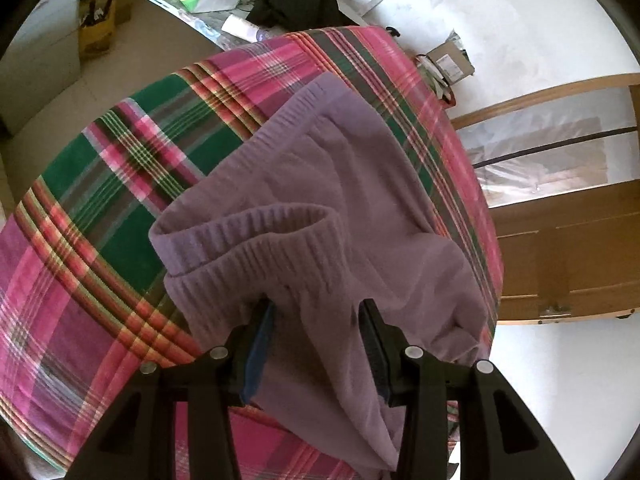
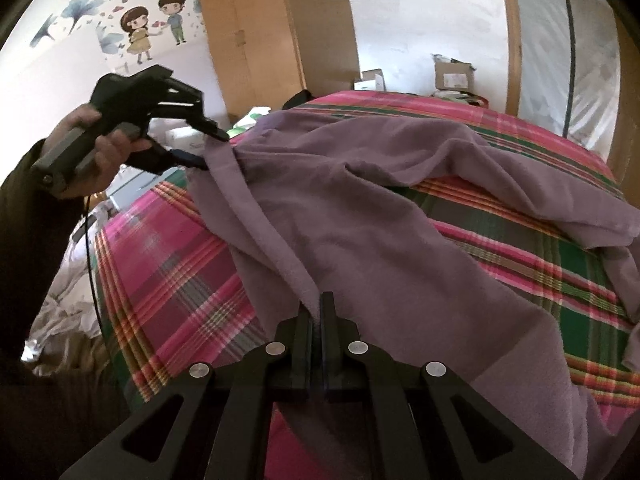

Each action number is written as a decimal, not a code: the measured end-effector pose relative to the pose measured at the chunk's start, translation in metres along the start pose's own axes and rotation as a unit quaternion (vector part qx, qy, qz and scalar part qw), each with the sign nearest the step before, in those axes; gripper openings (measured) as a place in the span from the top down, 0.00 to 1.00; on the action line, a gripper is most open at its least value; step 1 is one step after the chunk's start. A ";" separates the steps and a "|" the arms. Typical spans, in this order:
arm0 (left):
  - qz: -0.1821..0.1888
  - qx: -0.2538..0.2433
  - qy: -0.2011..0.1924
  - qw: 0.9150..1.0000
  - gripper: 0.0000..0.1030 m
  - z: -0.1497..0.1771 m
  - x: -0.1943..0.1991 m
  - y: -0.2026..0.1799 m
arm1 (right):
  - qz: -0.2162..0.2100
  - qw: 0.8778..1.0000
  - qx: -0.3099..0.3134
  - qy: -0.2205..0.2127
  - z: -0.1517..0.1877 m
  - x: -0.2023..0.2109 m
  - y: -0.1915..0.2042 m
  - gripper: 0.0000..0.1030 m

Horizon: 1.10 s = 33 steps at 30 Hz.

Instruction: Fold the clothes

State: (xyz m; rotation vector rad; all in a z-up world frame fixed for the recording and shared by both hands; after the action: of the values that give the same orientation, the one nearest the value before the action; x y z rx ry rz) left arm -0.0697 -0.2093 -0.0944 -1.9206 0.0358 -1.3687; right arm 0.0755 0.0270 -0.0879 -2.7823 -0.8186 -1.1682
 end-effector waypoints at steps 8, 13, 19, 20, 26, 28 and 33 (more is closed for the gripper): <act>0.014 0.030 0.004 0.999 0.66 0.003 0.002 0.009 | -0.005 1.000 0.009 -0.001 0.005 0.002 0.003 0.97; 0.038 0.034 -0.010 0.999 0.85 0.010 0.016 0.021 | -0.006 1.000 0.016 -0.004 0.007 0.005 0.007 0.97; 0.063 0.015 -0.044 0.997 0.95 0.020 0.049 0.032 | -0.004 1.000 0.027 -0.007 0.008 0.009 0.015 0.97; 0.068 0.014 -0.049 0.996 0.95 0.022 0.052 0.034 | -0.003 1.000 0.030 -0.007 0.008 0.010 0.017 0.97; 0.085 0.025 -0.060 0.994 0.96 0.037 0.066 0.057 | 0.000 0.999 0.050 -0.007 0.009 0.016 0.031 0.97; 0.090 0.026 -0.064 0.994 0.96 0.042 0.070 0.065 | 0.001 0.998 0.055 -0.004 0.011 0.017 0.034 0.97; 0.102 0.029 -0.077 0.991 0.97 0.055 0.079 0.086 | -0.007 0.998 0.060 0.008 0.017 0.020 0.045 0.97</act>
State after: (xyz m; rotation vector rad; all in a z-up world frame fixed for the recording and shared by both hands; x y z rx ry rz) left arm 0.0422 -0.2731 -0.0896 -1.9118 0.1125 -1.0740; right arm 0.1191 0.0005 -0.0785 -2.6720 -0.8768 -1.1026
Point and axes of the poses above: each gripper's, at about its wrist camera, not at the fingertips, and x roughly against the way its jaws point, y to its left, z to its underside, the point moved 10 cm from there along -x, roughly the way its jaws point, and after that the axes turned 3 degrees about -x, right-handed, at the moved point
